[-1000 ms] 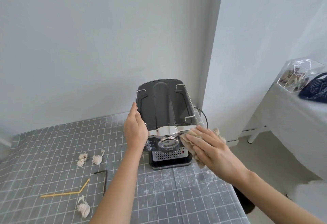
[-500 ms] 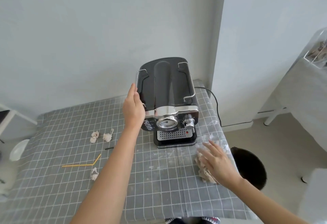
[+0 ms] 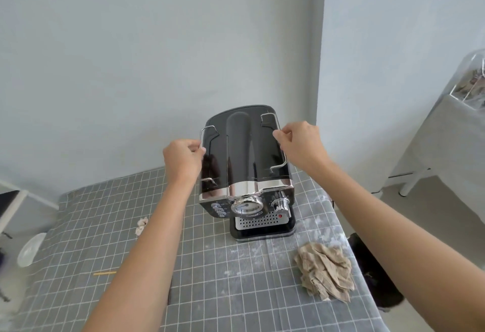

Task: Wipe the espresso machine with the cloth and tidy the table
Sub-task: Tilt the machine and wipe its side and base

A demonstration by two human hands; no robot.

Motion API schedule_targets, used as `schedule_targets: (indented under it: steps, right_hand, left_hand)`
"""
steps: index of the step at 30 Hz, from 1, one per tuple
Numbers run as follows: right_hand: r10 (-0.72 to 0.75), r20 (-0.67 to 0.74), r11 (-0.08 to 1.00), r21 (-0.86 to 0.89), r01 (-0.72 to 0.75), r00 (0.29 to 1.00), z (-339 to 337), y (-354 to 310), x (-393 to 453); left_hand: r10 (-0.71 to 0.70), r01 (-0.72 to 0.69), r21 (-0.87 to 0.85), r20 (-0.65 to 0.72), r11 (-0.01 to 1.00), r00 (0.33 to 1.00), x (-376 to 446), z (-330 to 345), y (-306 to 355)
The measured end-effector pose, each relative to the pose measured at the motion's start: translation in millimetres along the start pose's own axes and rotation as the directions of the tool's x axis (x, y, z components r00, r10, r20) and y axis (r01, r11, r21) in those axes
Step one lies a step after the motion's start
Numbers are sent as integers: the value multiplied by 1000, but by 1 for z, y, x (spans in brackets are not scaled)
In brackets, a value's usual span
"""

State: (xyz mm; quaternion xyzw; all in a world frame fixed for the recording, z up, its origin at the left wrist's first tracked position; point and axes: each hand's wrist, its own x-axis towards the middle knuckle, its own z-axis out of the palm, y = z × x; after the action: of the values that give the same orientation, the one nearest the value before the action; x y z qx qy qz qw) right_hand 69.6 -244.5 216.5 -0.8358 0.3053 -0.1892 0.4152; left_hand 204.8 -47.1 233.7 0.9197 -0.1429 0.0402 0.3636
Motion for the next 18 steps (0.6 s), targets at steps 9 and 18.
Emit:
schedule_targets:
  steps: [9, 18]
  right_hand:
    - [180, 117, 981, 58, -187, 977, -10, -13, 10]
    - [285, 158, 889, 325, -322, 945, 6, -19, -35]
  left_hand:
    - [-167, 193, -189, 143, 963, 975, 20, -1, -2]
    - [-96, 127, -112, 247, 986, 964, 61, 2, 2]
